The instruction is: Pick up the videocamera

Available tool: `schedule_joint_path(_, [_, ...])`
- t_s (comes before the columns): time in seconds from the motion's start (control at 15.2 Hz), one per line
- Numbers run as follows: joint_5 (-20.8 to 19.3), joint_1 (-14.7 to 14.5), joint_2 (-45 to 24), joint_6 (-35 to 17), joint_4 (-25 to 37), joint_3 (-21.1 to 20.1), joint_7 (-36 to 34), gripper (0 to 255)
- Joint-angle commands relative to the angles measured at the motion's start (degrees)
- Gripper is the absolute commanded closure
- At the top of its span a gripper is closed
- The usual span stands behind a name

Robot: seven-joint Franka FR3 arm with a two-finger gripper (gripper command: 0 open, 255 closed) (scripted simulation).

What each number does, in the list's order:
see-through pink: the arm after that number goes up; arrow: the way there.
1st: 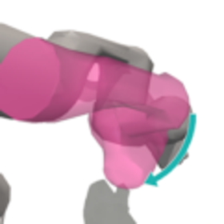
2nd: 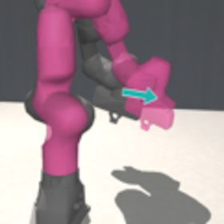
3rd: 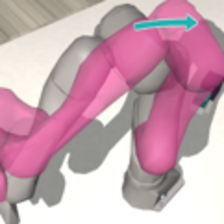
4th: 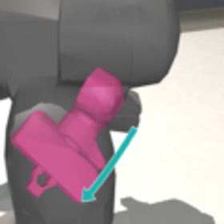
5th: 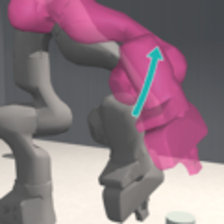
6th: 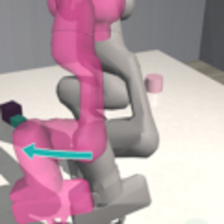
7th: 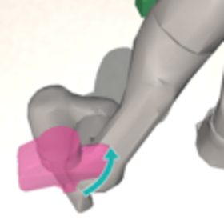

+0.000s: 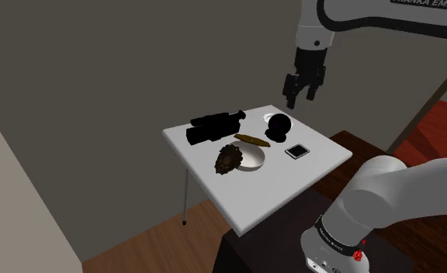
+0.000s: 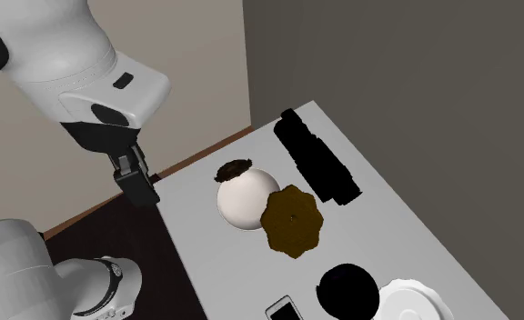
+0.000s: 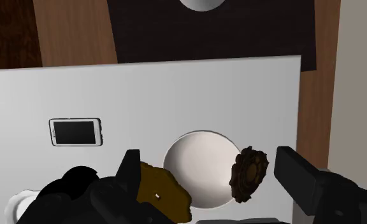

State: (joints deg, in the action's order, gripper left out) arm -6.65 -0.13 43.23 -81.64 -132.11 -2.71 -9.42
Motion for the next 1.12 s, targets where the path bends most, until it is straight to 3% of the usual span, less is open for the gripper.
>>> schedule_joint_path(0.0, [0.00,0.00,0.00,0.00,0.00,0.00,0.00,0])
schedule_joint_path(0.53, [5.12,4.07,-13.29,-11.97,1.43,-6.30,-20.81,0])
schedule_joint_path(1.06, [5.80,7.84,-29.49,-22.11,8.24,-10.07,-40.23,0])
